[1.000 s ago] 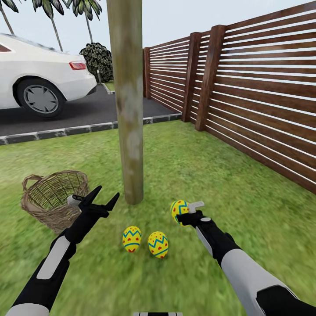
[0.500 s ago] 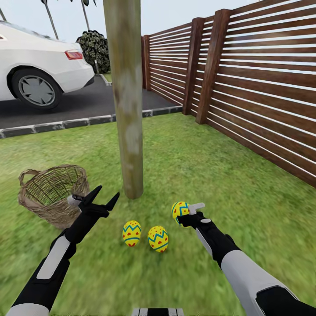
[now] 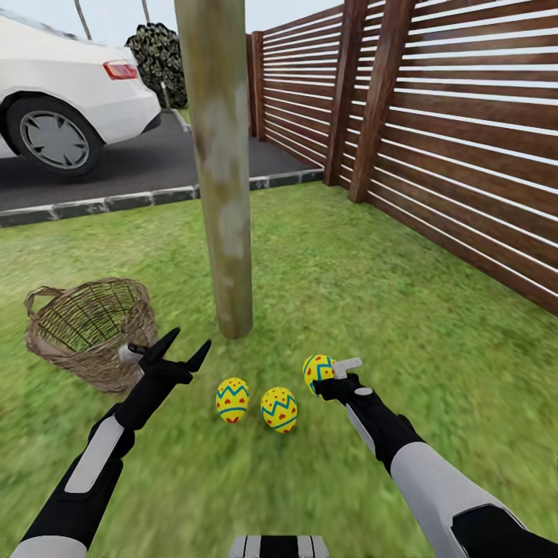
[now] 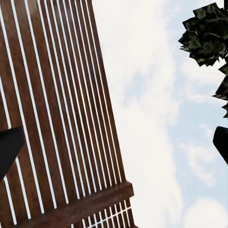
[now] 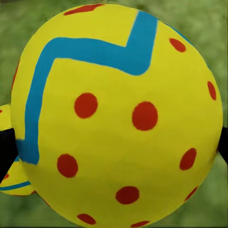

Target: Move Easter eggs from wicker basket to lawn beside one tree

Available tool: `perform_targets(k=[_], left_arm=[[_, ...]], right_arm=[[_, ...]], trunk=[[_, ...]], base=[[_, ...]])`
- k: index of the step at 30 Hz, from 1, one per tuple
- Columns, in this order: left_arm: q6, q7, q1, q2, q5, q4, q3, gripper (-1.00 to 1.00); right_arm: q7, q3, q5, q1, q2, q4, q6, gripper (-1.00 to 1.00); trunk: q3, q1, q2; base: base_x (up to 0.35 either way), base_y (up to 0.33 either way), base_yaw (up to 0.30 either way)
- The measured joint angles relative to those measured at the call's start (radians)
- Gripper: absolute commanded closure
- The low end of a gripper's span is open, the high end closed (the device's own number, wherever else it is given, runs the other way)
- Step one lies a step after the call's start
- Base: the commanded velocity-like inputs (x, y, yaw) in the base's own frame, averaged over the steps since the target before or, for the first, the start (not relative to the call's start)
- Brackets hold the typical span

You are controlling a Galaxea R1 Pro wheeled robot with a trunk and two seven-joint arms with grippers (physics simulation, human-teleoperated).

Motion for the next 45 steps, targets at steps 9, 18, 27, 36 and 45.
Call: perform_targets(k=[9,18,27,36,45], left_arm=[[0.000,0.000,0.000,0.000,0.000,0.000,0.000,-1.00],[0.000,0.000,0.000,-0.003,0.000,0.000,0.000,-1.00],[0.000,-0.001,0.000,-0.002,0.000,0.000,0.000,-1.00],[0.000,0.000,0.000,-0.002,0.000,0.002,0.000,-1.00],[0.000,-0.001,0.000,-0.003,0.000,0.000,0.000,-1.00]], right_arm=[[-0.050,-0.001,0.004,0.000,0.011,0.001,-0.001,1.00],[-0.086,0.020,0.004,0.000,0.023,0.006,0.000,1.00],[-0.086,0.075,0.001,0.000,0.022,0.017,-0.051,1.00],[-0.088,0.075,-0.001,0.000,0.022,0.018,-0.055,1.00],[-0.090,0.075,-0.004,0.000,0.022,0.018,-0.052,1.00]], trunk=[[-0.035,0.004,-0.002],[-0.070,0.008,-0.004],[-0.101,0.012,-0.006],[-0.101,0.011,-0.006],[-0.108,0.013,-0.007]], base=[[0.000,0.000,0.000],[0.000,0.000,0.000],[0.000,0.000,0.000],[0.164,0.000,0.000],[0.038,0.000,0.000]])
